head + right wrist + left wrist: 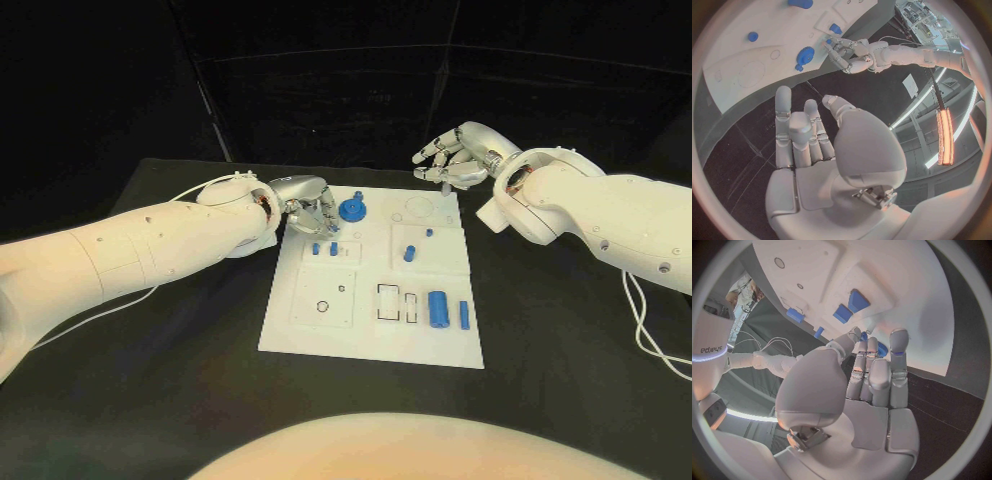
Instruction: Assemble the parts on the task board
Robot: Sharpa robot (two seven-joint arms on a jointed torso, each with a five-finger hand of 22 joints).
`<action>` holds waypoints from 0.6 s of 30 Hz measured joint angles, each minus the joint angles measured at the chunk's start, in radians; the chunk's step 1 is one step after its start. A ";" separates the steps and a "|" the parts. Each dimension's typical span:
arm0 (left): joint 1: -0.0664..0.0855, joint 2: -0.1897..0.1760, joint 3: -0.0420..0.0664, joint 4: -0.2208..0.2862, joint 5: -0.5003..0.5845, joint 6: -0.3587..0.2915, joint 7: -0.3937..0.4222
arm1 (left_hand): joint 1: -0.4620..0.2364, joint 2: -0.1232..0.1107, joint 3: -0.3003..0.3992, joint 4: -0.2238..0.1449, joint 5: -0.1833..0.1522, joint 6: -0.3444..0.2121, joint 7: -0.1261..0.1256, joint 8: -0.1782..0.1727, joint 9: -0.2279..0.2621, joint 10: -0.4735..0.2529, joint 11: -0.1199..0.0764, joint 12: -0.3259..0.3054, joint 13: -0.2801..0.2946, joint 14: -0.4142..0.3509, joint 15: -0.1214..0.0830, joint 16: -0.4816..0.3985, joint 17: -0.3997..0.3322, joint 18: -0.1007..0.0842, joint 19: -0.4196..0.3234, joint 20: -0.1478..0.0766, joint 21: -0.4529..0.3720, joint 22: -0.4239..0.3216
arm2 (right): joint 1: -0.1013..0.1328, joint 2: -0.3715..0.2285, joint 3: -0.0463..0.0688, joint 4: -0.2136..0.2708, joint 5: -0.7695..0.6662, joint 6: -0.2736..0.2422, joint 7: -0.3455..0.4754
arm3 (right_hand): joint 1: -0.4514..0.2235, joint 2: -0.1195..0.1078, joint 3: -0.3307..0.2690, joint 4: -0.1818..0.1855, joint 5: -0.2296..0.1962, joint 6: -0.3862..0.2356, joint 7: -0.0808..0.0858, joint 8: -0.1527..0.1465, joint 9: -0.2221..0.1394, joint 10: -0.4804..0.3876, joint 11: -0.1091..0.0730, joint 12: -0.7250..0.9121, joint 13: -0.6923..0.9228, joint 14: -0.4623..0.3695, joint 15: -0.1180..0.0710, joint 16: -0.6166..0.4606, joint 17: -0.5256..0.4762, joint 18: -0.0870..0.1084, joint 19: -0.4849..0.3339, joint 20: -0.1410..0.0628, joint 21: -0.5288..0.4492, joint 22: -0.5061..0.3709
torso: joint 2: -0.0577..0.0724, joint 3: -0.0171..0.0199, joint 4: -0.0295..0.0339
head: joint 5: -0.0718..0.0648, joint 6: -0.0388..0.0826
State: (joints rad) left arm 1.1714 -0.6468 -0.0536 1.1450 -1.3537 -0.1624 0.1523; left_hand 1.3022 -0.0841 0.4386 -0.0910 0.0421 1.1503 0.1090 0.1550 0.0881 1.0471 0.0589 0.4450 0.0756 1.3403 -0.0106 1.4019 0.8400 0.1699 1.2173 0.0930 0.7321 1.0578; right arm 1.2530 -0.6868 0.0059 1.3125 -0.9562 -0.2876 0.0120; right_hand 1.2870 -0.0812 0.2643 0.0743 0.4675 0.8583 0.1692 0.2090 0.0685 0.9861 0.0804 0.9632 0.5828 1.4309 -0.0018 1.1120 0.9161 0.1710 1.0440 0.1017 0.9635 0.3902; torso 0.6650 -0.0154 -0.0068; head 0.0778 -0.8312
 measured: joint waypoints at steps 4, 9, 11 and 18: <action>-0.001 0.000 0.000 -0.001 0.000 0.002 0.001 | 0.000 0.000 0.000 0.000 0.000 0.000 0.000 0.000 0.000 0.000 0.000 -0.001 0.000 0.000 0.000 0.000 -0.001 0.000 0.000 0.000 0.000 0.000 | 0.000 0.000 0.000 0.000 0.000 0.000 0.000 | 0.000 0.000 0.000 0.000 0.000 0.000 0.000 0.000 0.000 0.000 0.000 0.000 0.000 0.000 0.000 0.000 0.000 0.000 0.000 0.000 0.000 0.000 | 0.000 -0.0002 0.0000 | 0.000 -0.001; -0.001 0.000 0.000 -0.001 0.000 0.006 0.001 | 0.000 0.000 0.000 0.000 0.000 0.000 0.000 0.000 0.000 0.000 0.000 -0.001 0.000 0.000 0.000 0.000 0.000 0.000 0.000 0.000 0.000 0.000 | 0.000 0.000 0.000 -0.001 0.000 0.000 0.000 | 0.000 0.000 0.000 0.000 0.000 0.000 0.000 0.000 0.000 0.000 0.000 0.000 0.000 0.000 0.000 0.000 0.000 0.000 0.000 0.000 0.000 0.000 | 0.000 -0.0002 0.0001 | 0.000 -0.002; -0.001 0.000 0.000 -0.002 0.000 0.008 0.001 | 0.000 0.000 0.000 0.000 0.000 0.000 0.000 0.000 0.000 0.000 0.000 -0.001 0.000 0.000 0.000 0.000 0.000 0.000 0.000 0.000 0.000 0.000 | 0.000 0.000 0.000 -0.001 0.000 0.000 0.000 | 0.000 0.000 0.000 0.000 0.000 0.000 0.000 0.000 0.000 0.000 0.000 0.000 0.000 0.000 0.000 0.000 0.000 0.000 0.000 0.000 0.000 0.000 | 0.000 -0.0002 0.0001 | 0.000 -0.002; -0.001 0.000 0.000 -0.005 0.001 0.014 0.001 | 0.000 0.000 0.000 0.000 0.000 0.000 0.000 -0.004 0.000 0.000 0.000 -0.001 0.000 0.000 0.000 0.000 -0.003 0.000 0.000 0.000 0.000 0.000 | 0.000 0.000 0.000 -0.001 0.000 0.000 0.000 | 0.000 0.000 0.000 0.000 0.000 0.000 0.000 0.000 0.000 0.000 0.000 0.000 0.000 0.000 0.000 0.000 0.000 0.000 0.000 0.000 0.000 0.000 | 0.000 0.0000 0.0003 | 0.001 -0.002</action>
State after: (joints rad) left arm 1.1700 -0.6467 -0.0537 1.1404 -1.3532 -0.1484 0.1532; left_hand 1.3022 -0.0841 0.4386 -0.0910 0.0421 1.1503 0.1091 0.1513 0.0877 1.0470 0.0589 0.4444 0.0757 1.3403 -0.0106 1.4019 0.8371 0.1700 1.2173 0.0931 0.7321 1.0579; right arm 1.2529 -0.6864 0.0058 1.3116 -0.9562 -0.2876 0.0124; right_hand 1.2870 -0.0812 0.2643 0.0742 0.4675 0.8584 0.1693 0.2090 0.0685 0.9861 0.0804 0.9632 0.5829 1.4309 -0.0018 1.1120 0.9161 0.1710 1.0440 0.1017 0.9635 0.3903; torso 0.6650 -0.0154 -0.0065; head 0.0789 -0.8331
